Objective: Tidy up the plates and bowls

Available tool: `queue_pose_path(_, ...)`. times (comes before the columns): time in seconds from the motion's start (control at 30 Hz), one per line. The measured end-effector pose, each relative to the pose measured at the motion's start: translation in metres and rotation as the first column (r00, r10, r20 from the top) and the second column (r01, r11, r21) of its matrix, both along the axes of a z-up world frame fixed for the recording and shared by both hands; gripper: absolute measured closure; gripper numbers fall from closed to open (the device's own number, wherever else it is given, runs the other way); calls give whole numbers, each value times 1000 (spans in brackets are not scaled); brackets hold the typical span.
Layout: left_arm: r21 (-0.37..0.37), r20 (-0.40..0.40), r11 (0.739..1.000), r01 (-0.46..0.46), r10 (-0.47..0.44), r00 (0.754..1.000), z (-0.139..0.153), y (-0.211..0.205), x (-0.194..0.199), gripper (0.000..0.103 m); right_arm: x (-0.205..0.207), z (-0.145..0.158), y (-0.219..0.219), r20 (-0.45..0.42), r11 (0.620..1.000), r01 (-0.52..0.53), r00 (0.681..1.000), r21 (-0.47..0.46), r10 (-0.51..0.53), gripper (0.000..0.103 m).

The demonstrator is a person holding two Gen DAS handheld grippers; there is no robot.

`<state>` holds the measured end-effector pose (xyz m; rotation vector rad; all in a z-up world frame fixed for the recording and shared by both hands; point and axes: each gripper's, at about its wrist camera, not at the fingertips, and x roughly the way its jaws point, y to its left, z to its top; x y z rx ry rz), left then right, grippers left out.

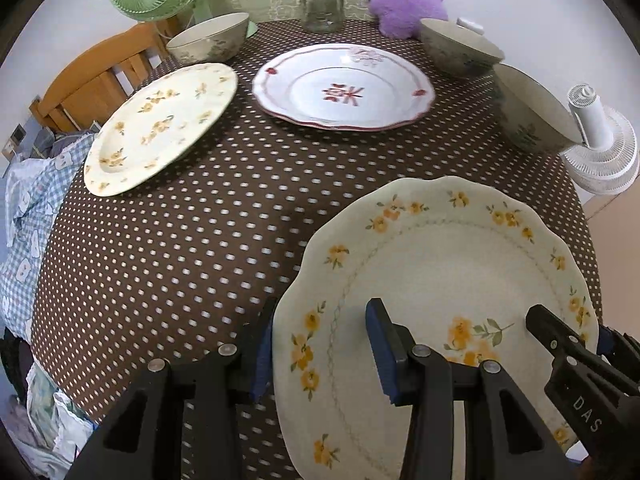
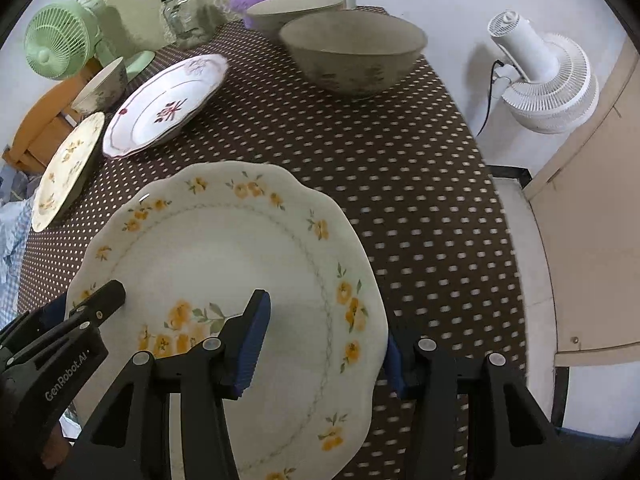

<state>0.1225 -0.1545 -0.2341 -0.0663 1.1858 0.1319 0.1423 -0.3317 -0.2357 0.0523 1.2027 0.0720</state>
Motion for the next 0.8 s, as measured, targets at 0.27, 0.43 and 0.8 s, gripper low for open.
queue_pose_path(0.27, -9, -14, 1000, 30, -30, 999, -5, 30, 6, 59, 3, -2, 34, -3, 999, 21, 1000, -23, -22, 49)
queue_pose_path(0.43, -36, -31, 998, 54, -55, 998, -11, 34, 13, 59, 7, -10, 35, -34, 997, 78, 996, -16, -79, 49)
queue_pose_path(0.8, -35, -18, 989, 144, -144, 989, -9, 35, 19, 28, 9, -4, 40, -10, 991, 111, 994, -70, -112, 41)
